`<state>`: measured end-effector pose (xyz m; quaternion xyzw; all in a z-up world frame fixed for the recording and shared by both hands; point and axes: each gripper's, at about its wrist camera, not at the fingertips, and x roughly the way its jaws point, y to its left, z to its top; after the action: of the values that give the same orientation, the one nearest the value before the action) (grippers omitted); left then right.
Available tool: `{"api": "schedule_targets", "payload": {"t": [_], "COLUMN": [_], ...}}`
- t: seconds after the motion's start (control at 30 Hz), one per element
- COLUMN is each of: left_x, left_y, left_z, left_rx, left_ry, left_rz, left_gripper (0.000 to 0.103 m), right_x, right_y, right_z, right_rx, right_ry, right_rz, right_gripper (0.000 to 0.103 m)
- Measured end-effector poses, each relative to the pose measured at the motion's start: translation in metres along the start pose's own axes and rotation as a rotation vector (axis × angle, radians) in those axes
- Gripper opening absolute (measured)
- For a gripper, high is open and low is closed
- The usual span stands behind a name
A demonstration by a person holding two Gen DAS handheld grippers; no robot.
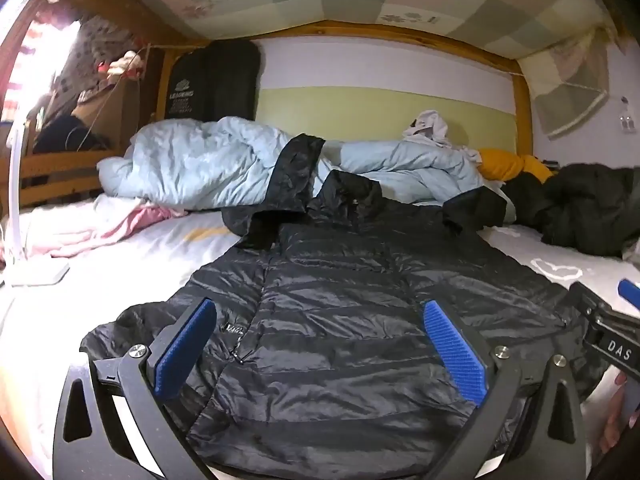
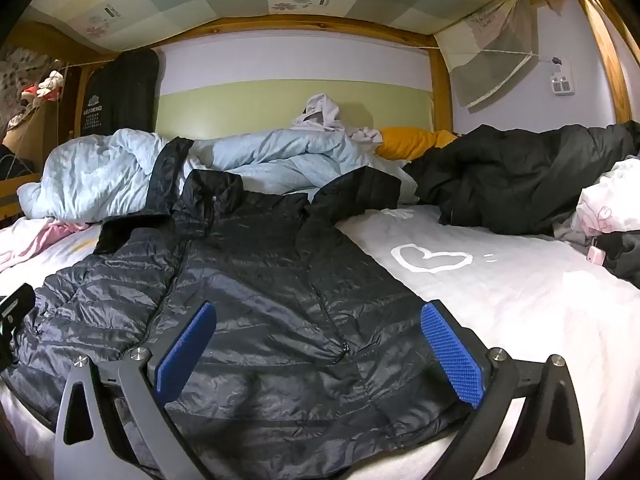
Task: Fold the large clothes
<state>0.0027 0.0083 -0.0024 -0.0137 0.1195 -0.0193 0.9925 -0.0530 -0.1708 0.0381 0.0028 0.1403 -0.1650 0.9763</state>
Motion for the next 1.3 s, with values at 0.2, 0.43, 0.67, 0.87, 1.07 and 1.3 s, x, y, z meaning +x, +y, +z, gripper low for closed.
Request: {"api": "schedule_targets", "payload": {"t": [0.2, 0.43, 0.67, 0.87, 1.07, 1.3], "left_x": [-0.0003, 0.0001, -0.0008, -0.0009, -0.0011, -0.0024], "left_y": [-0.0046, -0.0052, -0.0044, -0.0044, -0.0047, -0.0041], "left_z": [0.0001, -0.0005, 0.0015, 0.0018, 0.0029, 0.0031], "left_rx": [0.028, 0.027, 0.028, 0.026, 0.035, 0.035], "left_ry": [-0.009, -0.009, -0.009, -0.009, -0.019, -0.018], "left_rz": [-0.001, -0.002, -0.002, -0.002, 0.004, 0.003], "left_gripper": [0.103, 0.103, 0.103, 0.103, 0.103, 0.103], "right_x": [-0.0008, -0.0033, -0.0039, -0.0042, -0.0044, -0.0047], "right_y": [0.0047, 0.0034, 0.0045, 0.0049, 0.0071, 0.0083], "right_z": [-0.0006, 0.0020, 0.0017, 0.0013, 0.0023, 0.0031], "right_rx": [-0.008, -0.010, -0.013, -0.016, -0.027, -0.030], "right_ry": [-0.005, -0.002, -0.003, -0.004, -0.002, -0.001], "right_rz": [-0.005, -0.006, -0.008, -0.008, -0.008, -0.009], "right_gripper": [0.103, 0.103, 0.103, 0.103, 0.103, 0.103]}}
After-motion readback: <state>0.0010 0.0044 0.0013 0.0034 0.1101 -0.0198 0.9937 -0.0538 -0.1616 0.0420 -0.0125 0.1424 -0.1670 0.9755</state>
